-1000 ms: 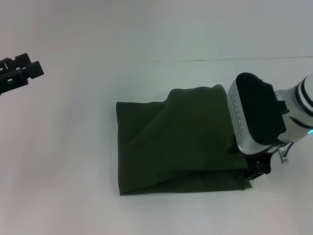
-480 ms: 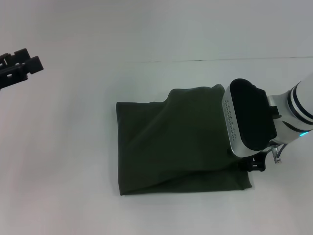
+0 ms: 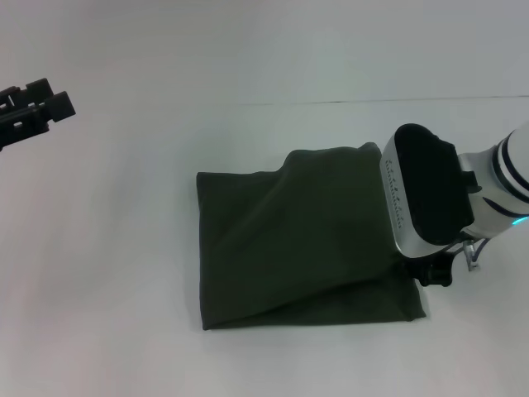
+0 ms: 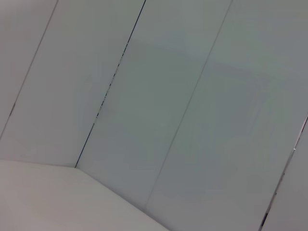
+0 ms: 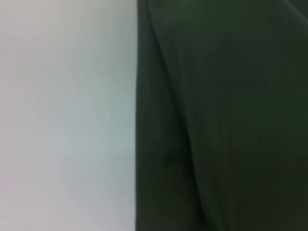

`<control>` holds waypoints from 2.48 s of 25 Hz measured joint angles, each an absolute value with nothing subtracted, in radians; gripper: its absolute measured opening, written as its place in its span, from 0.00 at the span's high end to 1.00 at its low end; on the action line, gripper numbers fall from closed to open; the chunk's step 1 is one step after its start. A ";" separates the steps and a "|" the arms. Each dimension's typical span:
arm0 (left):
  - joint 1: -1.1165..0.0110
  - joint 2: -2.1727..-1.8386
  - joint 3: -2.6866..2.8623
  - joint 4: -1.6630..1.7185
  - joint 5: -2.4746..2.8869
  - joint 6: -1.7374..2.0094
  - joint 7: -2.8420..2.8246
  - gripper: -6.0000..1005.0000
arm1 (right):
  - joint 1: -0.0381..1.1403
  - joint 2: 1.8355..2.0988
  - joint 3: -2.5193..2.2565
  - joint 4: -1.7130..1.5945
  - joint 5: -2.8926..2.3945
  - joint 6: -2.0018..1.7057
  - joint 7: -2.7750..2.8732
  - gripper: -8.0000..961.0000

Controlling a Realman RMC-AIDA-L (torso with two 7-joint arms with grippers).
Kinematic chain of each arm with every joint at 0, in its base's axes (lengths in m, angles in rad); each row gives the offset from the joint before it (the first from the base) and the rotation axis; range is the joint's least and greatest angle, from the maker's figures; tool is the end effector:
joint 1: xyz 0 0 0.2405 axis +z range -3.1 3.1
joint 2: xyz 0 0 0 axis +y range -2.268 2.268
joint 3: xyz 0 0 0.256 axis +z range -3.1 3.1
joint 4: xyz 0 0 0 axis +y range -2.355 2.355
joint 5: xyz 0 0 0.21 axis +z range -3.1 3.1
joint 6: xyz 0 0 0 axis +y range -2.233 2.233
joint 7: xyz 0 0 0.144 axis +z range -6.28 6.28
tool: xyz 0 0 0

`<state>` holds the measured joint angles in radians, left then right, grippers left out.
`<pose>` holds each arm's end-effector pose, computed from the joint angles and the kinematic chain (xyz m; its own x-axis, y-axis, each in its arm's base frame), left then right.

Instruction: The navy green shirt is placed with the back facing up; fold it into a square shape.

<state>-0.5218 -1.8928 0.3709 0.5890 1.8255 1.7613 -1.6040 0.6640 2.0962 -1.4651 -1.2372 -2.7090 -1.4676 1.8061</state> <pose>-0.2800 0.3381 0.1216 0.5027 0.3315 0.7984 0.6449 -0.7589 -0.0910 0.1838 0.3663 -0.0226 0.8298 0.0782 0.5526 0.1845 -0.9729 -0.1394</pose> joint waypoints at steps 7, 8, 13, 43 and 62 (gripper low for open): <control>-0.522 -1.892 0.366 0.590 1.825 1.765 -1.604 0.12 | 0.698 2.090 -1.341 -1.321 -2.711 -1.658 1.796 0.96; -0.522 -1.892 0.363 0.590 1.825 1.766 -1.604 0.12 | 0.706 2.089 -1.323 -1.332 -2.713 -1.689 1.795 0.96; -0.522 -1.891 0.357 0.590 1.824 1.770 -1.605 0.12 | 0.737 2.091 -1.287 -1.300 -2.769 -1.803 1.804 0.92; -0.548 -1.922 0.398 0.588 1.828 1.826 -1.593 0.12 | 0.803 2.055 -0.746 -0.981 -2.448 -1.610 1.864 0.26; -0.575 -1.956 0.513 0.576 1.833 1.811 -1.545 0.12 | 0.549 2.066 -0.676 -0.648 -2.069 -1.272 1.481 0.21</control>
